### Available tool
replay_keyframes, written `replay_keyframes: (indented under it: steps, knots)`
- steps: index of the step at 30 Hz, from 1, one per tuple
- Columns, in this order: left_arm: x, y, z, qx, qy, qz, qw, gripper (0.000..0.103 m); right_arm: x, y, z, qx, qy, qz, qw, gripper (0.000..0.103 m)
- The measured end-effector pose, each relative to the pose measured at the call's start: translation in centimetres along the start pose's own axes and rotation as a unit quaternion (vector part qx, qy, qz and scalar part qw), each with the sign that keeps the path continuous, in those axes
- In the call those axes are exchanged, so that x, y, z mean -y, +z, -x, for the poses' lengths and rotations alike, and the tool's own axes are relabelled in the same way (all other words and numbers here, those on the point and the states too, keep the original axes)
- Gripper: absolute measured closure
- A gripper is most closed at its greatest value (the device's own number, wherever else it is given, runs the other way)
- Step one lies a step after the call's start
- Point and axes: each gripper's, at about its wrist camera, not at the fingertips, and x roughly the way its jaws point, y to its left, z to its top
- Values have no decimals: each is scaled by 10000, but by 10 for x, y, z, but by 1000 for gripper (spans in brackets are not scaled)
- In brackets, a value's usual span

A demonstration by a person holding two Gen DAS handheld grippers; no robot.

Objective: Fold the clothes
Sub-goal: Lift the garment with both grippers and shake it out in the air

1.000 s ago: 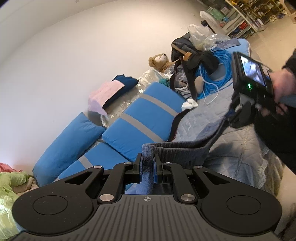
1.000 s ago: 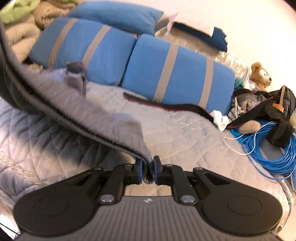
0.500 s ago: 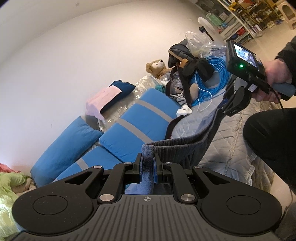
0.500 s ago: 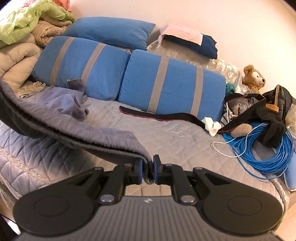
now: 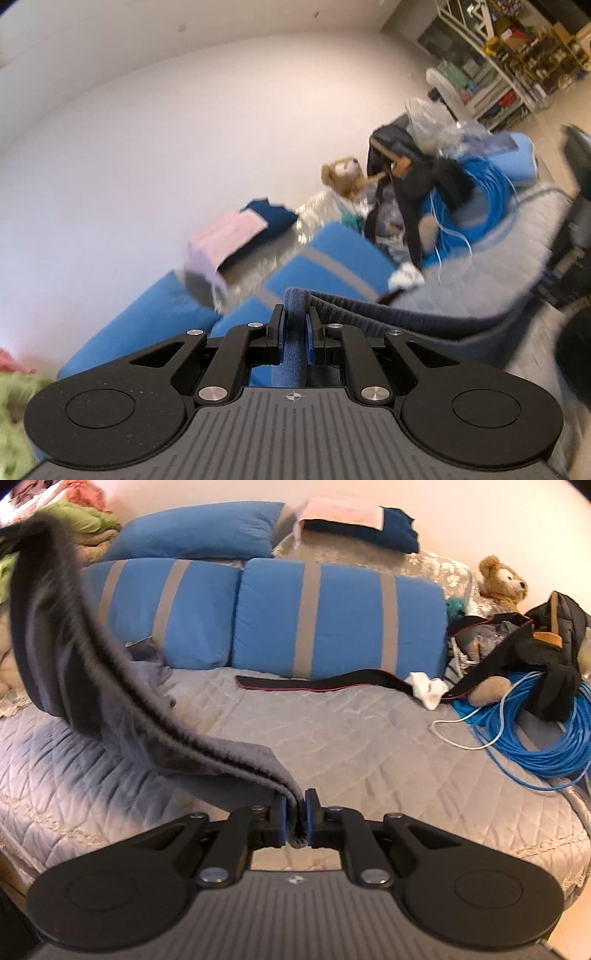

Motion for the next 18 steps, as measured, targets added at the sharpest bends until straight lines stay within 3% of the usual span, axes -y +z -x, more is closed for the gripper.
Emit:
replay_keyframes:
  steps: [12, 18]
  knots:
    - [43, 59, -164, 294, -701, -583, 9954, 93, 81, 9, -4, -74, -306, -894, 9955, 103]
    - [67, 77, -231, 282, -924, -499, 9941, 93, 109, 21, -12, 15, -931, -682, 9933, 103]
